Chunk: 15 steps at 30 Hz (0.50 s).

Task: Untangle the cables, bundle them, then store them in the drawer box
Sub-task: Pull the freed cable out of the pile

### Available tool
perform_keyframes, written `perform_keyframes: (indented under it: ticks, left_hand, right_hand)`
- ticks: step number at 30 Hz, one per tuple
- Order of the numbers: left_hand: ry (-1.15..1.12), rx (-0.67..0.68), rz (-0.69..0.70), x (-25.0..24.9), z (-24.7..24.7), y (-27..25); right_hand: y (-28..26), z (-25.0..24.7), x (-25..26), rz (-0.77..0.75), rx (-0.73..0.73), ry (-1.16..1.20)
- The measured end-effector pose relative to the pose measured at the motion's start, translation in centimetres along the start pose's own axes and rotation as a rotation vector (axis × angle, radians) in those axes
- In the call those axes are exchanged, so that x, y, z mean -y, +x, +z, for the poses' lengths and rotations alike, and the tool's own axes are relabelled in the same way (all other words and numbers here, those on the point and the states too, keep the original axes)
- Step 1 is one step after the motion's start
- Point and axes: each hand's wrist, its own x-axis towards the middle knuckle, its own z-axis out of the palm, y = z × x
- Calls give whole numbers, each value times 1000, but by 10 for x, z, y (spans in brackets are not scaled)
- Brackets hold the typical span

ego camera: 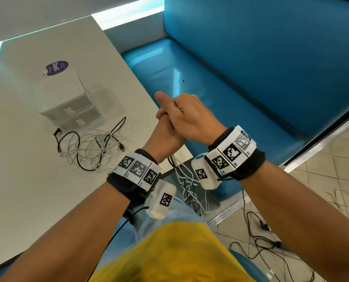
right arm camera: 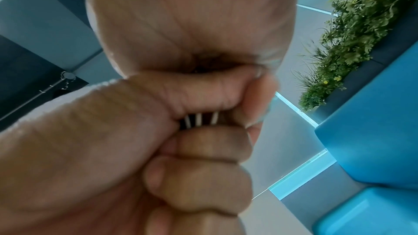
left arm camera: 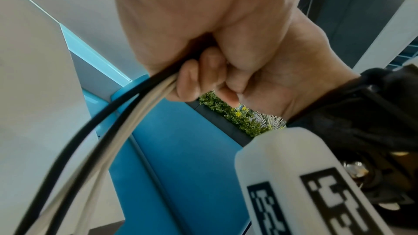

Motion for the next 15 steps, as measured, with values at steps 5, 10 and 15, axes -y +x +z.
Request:
perform_keyframes:
  ticks: [5,10,15]
  left_hand:
    - [54,18,-79,8,3,9]
    - [86,-2,-85,9,8,16]
    - [-77,30,-52,-9,-8,9]
  right_hand:
    - [3,-1,-5,-11,59,-68]
    - [3,-3,-9,-34,87,-162]
    - [-3,-25,-7,32,145,141]
